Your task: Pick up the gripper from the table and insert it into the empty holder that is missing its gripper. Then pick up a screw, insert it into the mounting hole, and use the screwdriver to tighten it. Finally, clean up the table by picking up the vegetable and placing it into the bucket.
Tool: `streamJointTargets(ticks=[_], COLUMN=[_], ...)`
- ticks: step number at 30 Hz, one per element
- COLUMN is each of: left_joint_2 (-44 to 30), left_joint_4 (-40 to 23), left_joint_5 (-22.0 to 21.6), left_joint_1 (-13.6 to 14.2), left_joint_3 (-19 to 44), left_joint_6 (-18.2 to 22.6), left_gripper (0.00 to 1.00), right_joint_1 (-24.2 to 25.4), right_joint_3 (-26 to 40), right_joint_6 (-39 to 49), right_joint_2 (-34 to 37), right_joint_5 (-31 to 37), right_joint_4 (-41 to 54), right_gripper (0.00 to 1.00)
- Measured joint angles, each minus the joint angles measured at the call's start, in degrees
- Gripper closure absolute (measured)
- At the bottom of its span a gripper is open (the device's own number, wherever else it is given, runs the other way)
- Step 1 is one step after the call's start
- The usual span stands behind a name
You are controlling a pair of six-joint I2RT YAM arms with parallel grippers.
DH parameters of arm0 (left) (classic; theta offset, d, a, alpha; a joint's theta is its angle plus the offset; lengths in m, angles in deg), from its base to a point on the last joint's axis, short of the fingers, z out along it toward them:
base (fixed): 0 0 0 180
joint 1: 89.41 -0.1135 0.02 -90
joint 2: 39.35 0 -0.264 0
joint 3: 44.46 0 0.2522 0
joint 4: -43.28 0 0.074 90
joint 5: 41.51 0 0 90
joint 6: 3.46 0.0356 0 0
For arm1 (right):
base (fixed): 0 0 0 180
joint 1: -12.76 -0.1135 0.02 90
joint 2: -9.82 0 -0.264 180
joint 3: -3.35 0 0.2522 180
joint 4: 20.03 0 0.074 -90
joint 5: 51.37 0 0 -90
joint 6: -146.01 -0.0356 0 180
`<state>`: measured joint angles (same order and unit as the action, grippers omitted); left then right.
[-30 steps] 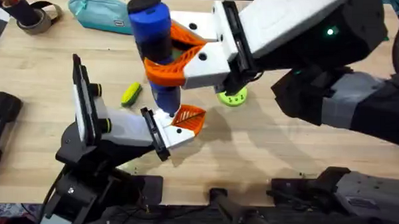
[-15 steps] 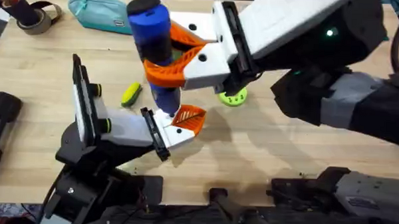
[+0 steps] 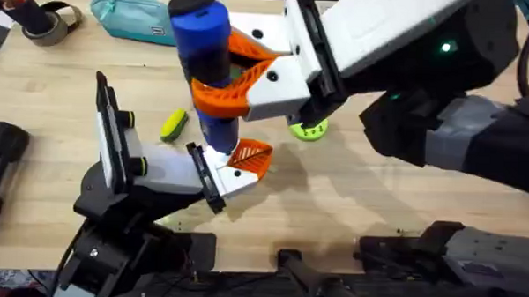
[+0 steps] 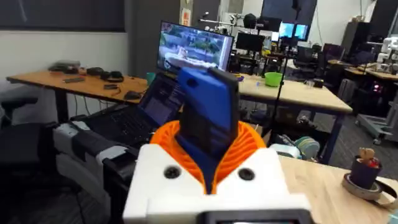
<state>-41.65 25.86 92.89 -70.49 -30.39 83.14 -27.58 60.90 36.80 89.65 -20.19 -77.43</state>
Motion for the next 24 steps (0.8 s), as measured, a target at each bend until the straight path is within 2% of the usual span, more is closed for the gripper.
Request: streamJointTargets(ticks=[24], left_joint_2=[0.0], left_joint_4=[0.0], left_joint_5=[0.0], left_joint_1=[0.0], left_joint_3=[0.0], left_joint_6=[0.0], left_gripper=[0.99], right_joint_1=[0.0], right_joint_3=[0.0], right_joint_6=[0.0], right_joint_2=[0.0], right_joint_5=[-0.1], right_joint_4=[1.7], right_gripper=[0.97])
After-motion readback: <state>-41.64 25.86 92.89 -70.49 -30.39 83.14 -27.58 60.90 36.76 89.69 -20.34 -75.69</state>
